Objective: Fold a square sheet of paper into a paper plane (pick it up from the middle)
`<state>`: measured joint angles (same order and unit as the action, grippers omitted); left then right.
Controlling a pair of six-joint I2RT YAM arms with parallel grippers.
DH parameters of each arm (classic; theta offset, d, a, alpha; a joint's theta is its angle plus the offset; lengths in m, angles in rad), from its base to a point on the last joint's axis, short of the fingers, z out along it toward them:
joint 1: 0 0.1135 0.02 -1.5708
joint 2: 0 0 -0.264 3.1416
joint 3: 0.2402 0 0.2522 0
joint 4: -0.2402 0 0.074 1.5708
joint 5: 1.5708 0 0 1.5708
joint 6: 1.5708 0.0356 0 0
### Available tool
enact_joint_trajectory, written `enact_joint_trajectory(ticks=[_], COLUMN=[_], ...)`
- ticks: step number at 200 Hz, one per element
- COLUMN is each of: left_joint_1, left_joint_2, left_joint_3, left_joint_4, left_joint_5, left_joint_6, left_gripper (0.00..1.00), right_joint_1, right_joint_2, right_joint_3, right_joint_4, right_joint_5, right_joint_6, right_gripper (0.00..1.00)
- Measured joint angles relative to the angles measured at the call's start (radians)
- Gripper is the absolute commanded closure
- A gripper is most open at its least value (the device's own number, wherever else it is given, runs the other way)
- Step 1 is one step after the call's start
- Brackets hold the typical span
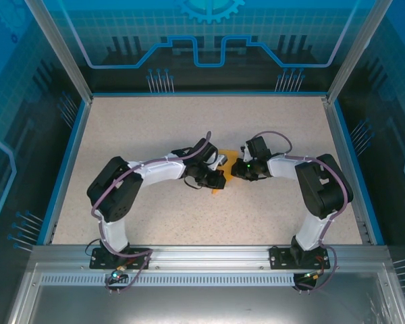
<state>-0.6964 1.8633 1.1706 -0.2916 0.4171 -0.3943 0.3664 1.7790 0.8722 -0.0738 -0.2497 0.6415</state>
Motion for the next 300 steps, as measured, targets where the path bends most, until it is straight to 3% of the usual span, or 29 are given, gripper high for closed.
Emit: enact_joint_trajectory(ticks=[147,211,300], left_joint_1=[0.003,0.019,0.042], left_joint_2=[0.113,0.082,-0.006], left_joint_3=[-0.010,-0.088,-0.206], left_joint_4=[0.083,0.171,0.164], left_joint_5=[-0.037,-0.002,0.026], left_joint_6=[-0.003,-0.027,-0.026], left_gripper=[0.92,0.91,0.91], right_joint_1=[0.000,0.002,0.006], right_joint_2=[0.013,0.034,0.045], right_joint_3=[0.027,0.063,0.085], right_joint_4=[-0.041,-0.075,-0.094], right_joint_5=[0.000,0.004,0.011], right_joint_6=[-0.044,-0.068,-0.086], right_gripper=[0.90,0.91,0.91])
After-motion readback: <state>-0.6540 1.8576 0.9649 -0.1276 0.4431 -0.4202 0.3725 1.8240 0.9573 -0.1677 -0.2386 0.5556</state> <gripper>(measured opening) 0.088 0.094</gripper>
